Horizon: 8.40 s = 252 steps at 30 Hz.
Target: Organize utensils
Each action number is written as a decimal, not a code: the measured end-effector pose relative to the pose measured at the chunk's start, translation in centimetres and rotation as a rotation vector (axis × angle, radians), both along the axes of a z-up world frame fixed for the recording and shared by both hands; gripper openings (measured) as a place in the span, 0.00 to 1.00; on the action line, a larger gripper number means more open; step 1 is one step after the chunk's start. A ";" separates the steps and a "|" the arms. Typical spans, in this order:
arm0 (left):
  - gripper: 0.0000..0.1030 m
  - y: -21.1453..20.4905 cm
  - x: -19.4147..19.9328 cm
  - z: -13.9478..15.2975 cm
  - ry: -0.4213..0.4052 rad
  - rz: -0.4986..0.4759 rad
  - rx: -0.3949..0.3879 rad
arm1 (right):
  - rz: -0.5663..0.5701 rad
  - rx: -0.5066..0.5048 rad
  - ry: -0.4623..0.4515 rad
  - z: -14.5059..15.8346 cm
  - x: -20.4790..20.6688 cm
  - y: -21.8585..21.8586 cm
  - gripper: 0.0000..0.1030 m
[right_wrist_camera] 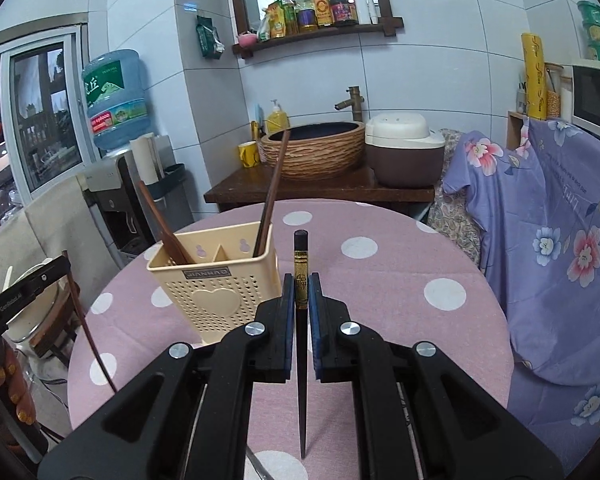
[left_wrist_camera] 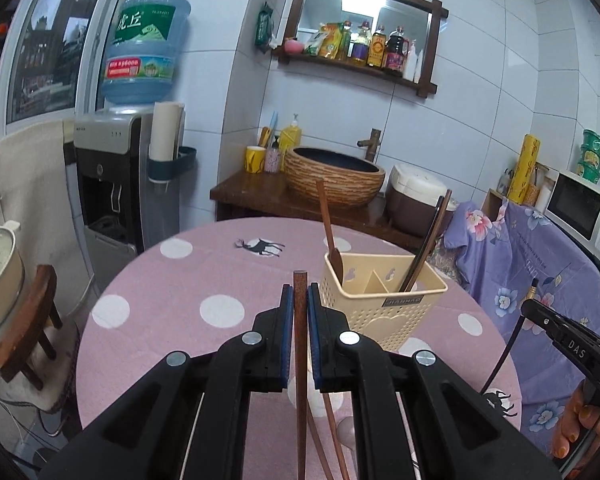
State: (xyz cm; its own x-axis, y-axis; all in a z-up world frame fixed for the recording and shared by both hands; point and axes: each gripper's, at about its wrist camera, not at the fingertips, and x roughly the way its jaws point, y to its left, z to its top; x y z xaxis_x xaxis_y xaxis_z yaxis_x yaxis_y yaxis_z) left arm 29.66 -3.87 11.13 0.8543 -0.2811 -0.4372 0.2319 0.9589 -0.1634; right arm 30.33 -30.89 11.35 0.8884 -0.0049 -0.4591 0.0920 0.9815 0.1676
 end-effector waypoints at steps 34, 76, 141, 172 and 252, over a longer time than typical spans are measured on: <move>0.08 -1.1 1.5 10.1 -0.134 -0.070 -0.054 | 0.156 0.044 -0.112 10.1 2.0 1.1 0.07; 0.34 -8.2 7.2 0.1 0.024 -0.077 0.066 | 0.054 -0.013 -0.033 2.2 10.8 2.3 0.21; 0.68 -0.7 -1.0 -14.1 0.344 -0.004 0.105 | 0.470 -0.170 0.357 -14.8 3.8 9.9 0.38; 0.10 -7.1 5.4 -15.8 0.432 -0.040 0.297 | 0.285 0.043 0.153 -6.3 0.3 4.9 0.37; 0.07 0.0 -1.4 -0.1 0.007 -0.037 0.005 | 0.431 -0.320 0.605 -15.3 13.0 15.0 0.44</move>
State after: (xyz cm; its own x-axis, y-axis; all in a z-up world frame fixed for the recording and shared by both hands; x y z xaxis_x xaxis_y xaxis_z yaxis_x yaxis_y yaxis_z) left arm 28.29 -3.85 11.07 0.8402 -0.3103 -0.4448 0.2661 0.9505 -0.1603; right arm 43.28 -15.89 -3.96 0.4406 0.0684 -0.8951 -0.3205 0.9434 -0.0857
